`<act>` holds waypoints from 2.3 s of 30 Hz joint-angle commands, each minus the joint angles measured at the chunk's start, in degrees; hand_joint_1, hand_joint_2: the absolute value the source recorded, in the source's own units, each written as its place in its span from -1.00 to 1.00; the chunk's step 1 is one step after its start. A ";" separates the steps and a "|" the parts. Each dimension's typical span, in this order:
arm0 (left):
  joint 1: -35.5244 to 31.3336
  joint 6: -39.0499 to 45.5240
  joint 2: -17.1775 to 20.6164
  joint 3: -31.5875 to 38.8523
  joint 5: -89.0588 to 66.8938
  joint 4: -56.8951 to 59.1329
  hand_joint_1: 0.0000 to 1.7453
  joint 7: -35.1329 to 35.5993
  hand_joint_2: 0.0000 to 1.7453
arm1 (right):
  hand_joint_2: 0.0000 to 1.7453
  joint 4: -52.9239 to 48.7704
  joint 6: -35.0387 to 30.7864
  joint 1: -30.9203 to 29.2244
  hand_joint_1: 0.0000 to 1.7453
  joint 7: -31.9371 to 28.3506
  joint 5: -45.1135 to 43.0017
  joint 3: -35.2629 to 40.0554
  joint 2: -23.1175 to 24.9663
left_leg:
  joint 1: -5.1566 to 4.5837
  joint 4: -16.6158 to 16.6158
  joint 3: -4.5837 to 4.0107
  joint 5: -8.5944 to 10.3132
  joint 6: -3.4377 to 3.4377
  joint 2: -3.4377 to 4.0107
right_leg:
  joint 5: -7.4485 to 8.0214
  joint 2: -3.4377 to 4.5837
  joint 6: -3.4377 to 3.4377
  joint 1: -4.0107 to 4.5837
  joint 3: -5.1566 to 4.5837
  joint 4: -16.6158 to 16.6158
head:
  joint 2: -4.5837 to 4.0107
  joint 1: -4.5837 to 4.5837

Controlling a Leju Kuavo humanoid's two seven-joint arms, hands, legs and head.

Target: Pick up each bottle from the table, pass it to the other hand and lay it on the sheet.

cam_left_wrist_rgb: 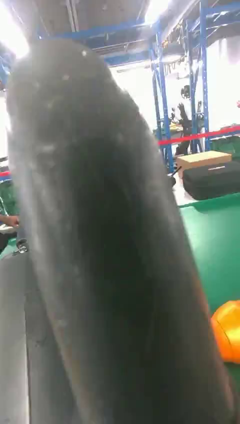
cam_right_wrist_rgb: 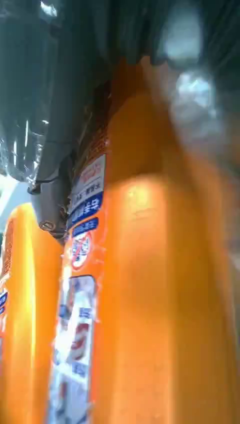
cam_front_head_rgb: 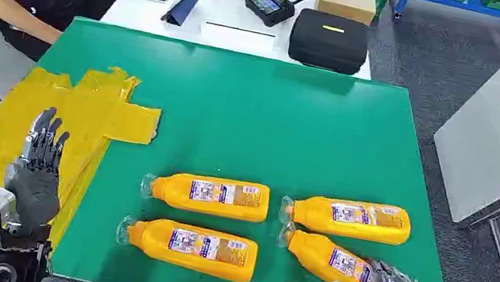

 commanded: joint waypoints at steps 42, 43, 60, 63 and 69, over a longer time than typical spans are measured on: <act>-6.78 -12.05 -2.27 -17.64 10.90 6.89 -1.00 4.72 1.00 | 1.00 9.30 -9.62 -29.30 1.00 -16.35 -39.70 16.72 30.55 | 0.16 -0.04 -0.72 0.83 0.06 0.10 | 0.71 0.16 -0.33 0.20 -0.12 0.09 | 0.00 0.00; -7.81 -12.01 -2.56 -17.76 11.14 7.65 -1.00 5.09 1.00 | 1.00 11.43 -9.35 -31.01 1.00 -15.37 -38.43 17.68 31.66 | 0.16 -0.03 -0.67 0.80 0.08 0.08 | 0.70 0.15 -0.43 0.21 -0.07 0.09 | 0.00 0.00; -11.74 -12.75 -4.74 -16.75 14.25 4.18 -1.00 9.11 1.00 | 1.00 20.00 -9.20 -33.75 1.00 -7.76 -24.34 30.25 39.44 | 0.14 0.02 -1.02 0.91 0.10 -0.17 | 0.74 -0.03 -0.31 0.15 -0.32 0.14 | 0.00 0.00; -10.05 -11.90 -4.14 -15.59 14.86 0.80 -1.00 9.65 1.00 | 1.00 21.68 -9.82 -33.00 1.00 -6.79 -20.66 33.82 40.89 | 0.15 0.05 -0.93 0.80 0.09 0.05 | 0.71 0.20 -0.45 0.18 -0.33 0.19 | 0.00 0.04; -7.50 -11.07 -4.36 -13.17 15.53 -2.64 -1.00 9.20 1.00 | 1.00 24.00 -6.83 -34.01 1.00 -7.27 -17.73 38.48 40.81 | 0.21 -0.01 -1.08 0.93 0.06 -0.18 | 0.72 -0.08 -0.30 0.21 -0.46 0.09 | 0.00 0.00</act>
